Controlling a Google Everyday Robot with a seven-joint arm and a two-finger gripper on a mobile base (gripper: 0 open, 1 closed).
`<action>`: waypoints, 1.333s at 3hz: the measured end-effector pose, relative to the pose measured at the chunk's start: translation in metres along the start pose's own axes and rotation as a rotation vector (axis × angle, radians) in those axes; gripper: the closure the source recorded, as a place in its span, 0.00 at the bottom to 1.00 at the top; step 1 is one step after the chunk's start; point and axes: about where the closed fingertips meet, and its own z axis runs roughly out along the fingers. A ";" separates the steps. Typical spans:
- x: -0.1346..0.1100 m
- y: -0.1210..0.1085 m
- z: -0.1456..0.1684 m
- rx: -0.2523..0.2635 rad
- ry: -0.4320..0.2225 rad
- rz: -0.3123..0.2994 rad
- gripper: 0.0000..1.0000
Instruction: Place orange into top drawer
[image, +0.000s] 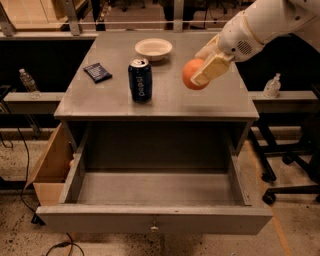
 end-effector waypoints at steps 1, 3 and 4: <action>-0.004 0.043 0.000 -0.041 0.036 -0.059 1.00; 0.029 0.116 0.044 -0.126 0.060 -0.112 1.00; 0.029 0.116 0.044 -0.126 0.060 -0.112 1.00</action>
Offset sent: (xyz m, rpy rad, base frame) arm -0.1131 0.0297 -0.0770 -0.1182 0.0694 0.1689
